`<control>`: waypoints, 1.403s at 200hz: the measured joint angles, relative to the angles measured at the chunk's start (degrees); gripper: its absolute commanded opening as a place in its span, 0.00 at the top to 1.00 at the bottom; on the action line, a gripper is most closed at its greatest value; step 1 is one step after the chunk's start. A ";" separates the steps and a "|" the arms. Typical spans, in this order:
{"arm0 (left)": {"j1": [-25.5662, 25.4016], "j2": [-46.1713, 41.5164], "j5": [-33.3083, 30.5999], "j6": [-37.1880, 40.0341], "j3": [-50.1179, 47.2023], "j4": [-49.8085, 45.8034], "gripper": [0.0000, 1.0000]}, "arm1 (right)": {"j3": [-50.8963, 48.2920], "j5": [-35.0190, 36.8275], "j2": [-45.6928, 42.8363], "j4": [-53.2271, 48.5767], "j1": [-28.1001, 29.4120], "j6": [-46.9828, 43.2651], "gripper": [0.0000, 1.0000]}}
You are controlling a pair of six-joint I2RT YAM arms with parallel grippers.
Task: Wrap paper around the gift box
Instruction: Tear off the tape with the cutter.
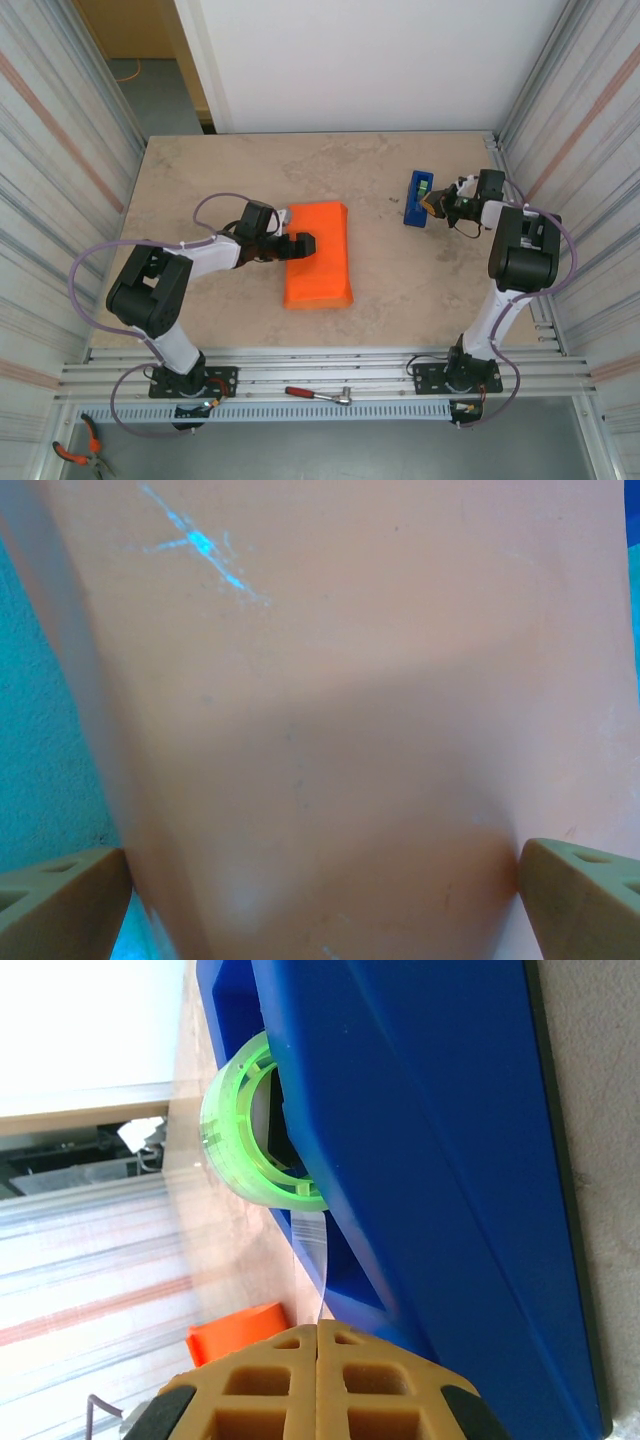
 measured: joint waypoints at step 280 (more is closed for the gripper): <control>-0.02 0.35 0.24 0.37 0.28 0.04 0.01 | -15.17 1.73 -12.90 5.57 1.18 4.92 1.00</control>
